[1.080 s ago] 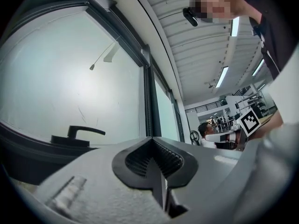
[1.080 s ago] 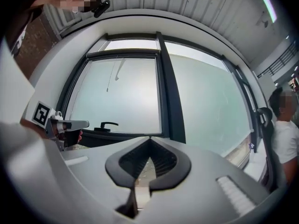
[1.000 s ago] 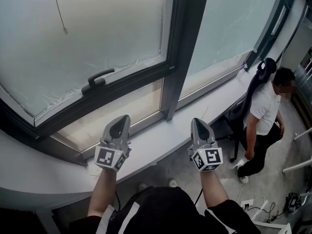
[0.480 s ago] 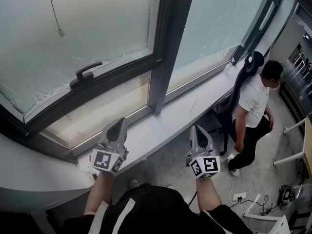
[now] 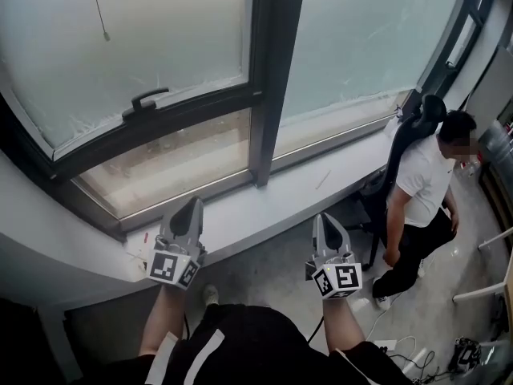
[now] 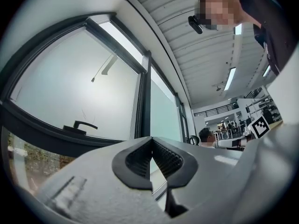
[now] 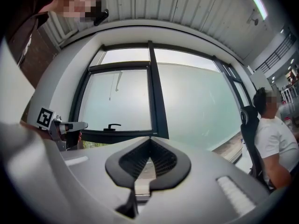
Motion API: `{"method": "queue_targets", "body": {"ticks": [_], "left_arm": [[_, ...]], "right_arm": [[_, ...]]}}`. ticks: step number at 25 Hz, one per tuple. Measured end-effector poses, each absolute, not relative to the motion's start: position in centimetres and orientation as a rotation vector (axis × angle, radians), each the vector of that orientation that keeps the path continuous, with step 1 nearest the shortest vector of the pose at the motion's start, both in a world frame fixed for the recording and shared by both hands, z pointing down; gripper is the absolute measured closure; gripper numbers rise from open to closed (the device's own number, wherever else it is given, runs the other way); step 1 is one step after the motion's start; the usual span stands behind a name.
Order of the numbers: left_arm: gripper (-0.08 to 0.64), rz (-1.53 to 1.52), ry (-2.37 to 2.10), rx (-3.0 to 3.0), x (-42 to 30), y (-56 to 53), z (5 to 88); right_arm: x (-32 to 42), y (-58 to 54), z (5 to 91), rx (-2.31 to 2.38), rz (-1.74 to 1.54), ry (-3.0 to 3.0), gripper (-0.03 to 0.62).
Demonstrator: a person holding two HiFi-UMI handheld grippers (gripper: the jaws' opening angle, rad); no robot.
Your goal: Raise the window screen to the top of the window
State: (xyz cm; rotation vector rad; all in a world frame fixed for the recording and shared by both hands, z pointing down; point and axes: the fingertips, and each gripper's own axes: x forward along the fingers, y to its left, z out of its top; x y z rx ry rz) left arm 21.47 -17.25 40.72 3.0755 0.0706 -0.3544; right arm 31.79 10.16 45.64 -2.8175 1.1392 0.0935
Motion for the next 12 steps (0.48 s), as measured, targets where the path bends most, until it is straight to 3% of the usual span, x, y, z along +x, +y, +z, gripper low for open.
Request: {"method": "queue_targets", "body": {"ticks": [12], "left_arm": [[0.557,-0.290,-0.253,3.073,11.6,-15.5,42.8]], "right_arm": [[27.3,8.8,46.4,-2.668,0.074,1.401,0.588]]}}
